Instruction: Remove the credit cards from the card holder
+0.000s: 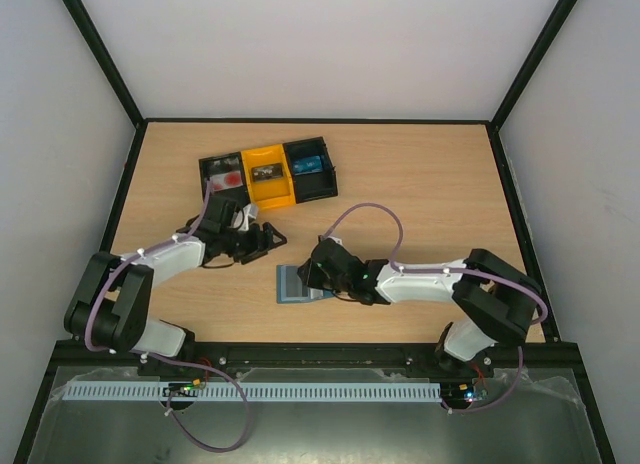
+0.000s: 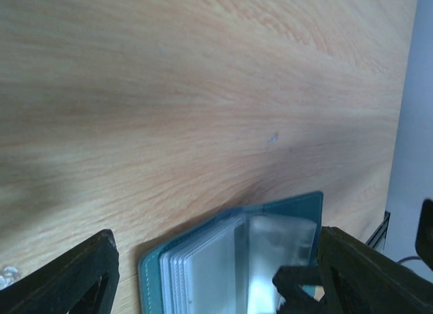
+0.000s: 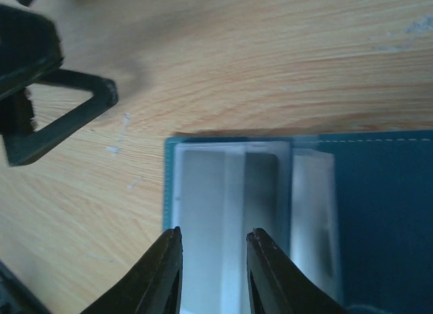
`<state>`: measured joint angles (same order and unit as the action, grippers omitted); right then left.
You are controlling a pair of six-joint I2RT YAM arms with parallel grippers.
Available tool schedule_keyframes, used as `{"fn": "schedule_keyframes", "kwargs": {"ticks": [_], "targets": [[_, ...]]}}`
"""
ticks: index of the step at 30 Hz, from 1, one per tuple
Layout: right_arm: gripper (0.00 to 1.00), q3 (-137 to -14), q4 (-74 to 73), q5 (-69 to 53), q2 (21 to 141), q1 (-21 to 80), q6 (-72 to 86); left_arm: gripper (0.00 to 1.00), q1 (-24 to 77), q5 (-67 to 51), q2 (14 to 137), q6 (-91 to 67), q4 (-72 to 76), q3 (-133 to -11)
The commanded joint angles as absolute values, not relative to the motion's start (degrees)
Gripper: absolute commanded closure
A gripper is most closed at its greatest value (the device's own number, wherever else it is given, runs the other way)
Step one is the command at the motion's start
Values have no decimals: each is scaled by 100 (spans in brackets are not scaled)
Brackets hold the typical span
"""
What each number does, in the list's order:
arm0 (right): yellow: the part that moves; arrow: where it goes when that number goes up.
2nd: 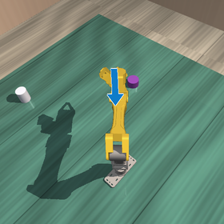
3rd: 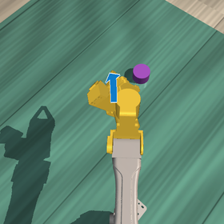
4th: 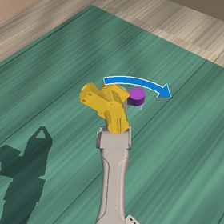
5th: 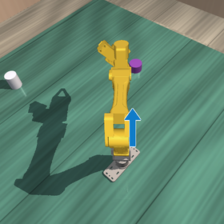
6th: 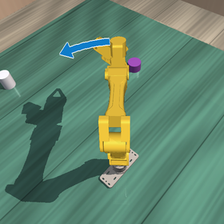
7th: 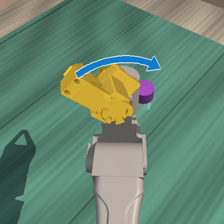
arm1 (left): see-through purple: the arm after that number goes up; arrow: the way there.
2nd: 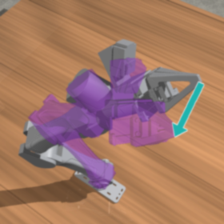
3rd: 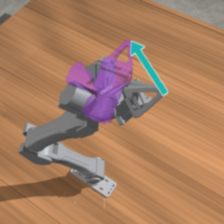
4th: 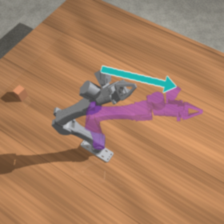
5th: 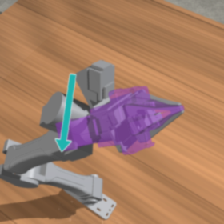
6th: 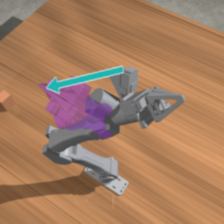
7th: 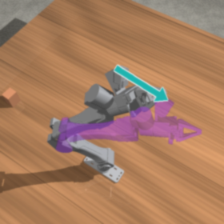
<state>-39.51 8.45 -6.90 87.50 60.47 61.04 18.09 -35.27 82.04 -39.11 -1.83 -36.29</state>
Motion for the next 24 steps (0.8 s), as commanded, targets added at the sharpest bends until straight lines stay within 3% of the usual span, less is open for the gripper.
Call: {"fn": "schedule_keyframes", "kwargs": {"ticks": [1,15,24], "targets": [[73,-4042,853,-442,9038,6079,5961,20,1804,-3991,8099,-3990,201,-3291],[88,-3464,1142,-159,9208,6081,5961,19,1981,-4226,7993,-4351,671,-3080],[96,-3099,1448,-195,9169,6074,5992,14,2699,-4328,8118,-4969,1326,-3110]]}}
